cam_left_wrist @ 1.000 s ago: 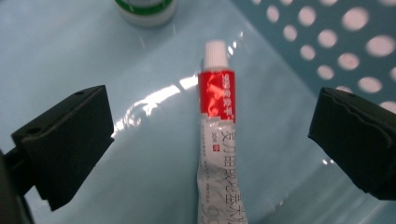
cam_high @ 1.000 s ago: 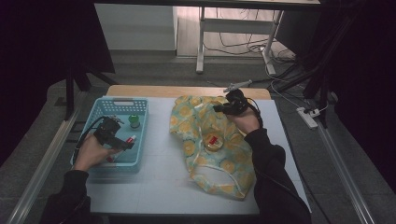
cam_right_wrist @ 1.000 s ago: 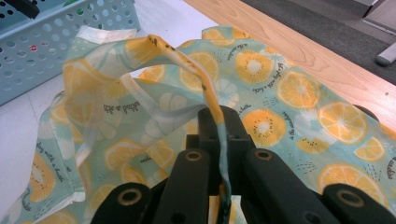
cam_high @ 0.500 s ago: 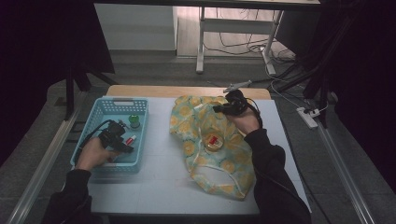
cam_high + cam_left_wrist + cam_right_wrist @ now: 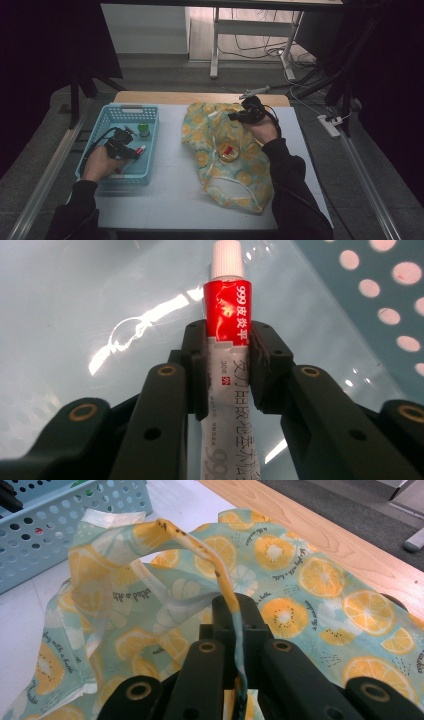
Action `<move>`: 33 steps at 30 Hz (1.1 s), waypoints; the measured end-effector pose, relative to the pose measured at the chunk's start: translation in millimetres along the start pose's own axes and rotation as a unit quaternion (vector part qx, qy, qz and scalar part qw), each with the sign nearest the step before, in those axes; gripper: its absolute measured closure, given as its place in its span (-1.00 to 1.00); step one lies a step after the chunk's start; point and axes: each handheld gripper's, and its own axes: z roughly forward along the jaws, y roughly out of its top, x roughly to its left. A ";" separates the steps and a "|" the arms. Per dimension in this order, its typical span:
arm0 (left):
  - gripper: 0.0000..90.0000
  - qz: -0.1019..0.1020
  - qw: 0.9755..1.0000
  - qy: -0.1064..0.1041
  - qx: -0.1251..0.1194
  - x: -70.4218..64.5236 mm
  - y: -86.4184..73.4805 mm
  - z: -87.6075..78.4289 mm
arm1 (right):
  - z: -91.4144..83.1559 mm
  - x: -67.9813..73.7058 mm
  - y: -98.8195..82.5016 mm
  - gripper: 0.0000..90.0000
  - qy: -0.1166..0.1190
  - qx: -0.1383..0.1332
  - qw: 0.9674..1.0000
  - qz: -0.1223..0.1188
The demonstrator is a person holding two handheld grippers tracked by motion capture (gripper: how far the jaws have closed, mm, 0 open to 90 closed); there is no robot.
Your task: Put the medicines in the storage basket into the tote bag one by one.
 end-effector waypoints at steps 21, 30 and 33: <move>0.60 -0.037 0.997 0.004 -0.063 6.5 6.9 -43.8 | -1.0 0.4 1.6 1.00 -0.002 -0.003 1.000 -0.003; 0.60 -0.032 0.995 -0.008 -0.090 -7.2 5.4 -69.2 | -1.8 1.4 2.9 1.00 -0.003 -0.006 1.000 -0.003; 0.60 -0.022 0.995 -0.011 -0.097 -16.2 7.5 -76.8 | -2.7 2.2 3.2 1.00 -0.004 -0.008 1.000 -0.002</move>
